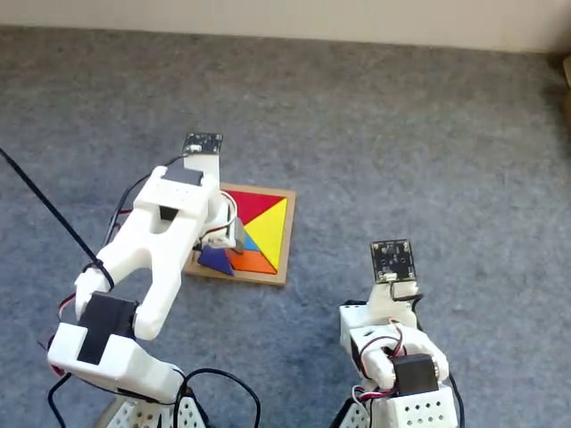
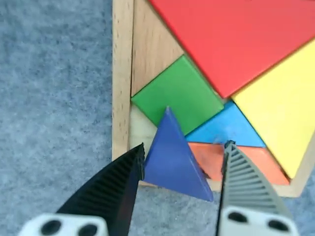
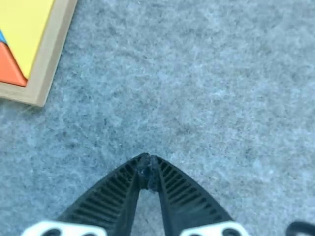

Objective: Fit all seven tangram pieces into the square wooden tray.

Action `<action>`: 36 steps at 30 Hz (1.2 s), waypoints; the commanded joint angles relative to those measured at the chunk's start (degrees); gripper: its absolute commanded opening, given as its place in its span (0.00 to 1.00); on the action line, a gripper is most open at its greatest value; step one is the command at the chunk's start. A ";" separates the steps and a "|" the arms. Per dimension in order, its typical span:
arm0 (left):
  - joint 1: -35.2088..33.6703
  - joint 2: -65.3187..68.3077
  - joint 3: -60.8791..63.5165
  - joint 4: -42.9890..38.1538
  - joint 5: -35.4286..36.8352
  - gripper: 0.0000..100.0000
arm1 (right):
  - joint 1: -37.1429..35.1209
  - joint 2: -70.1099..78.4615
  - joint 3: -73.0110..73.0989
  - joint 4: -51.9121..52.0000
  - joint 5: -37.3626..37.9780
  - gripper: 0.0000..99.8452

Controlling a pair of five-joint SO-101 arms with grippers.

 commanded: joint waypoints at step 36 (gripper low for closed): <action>-9.45 -1.98 -3.21 1.32 1.49 0.24 | 0.57 -0.84 8.75 -0.13 -0.53 0.02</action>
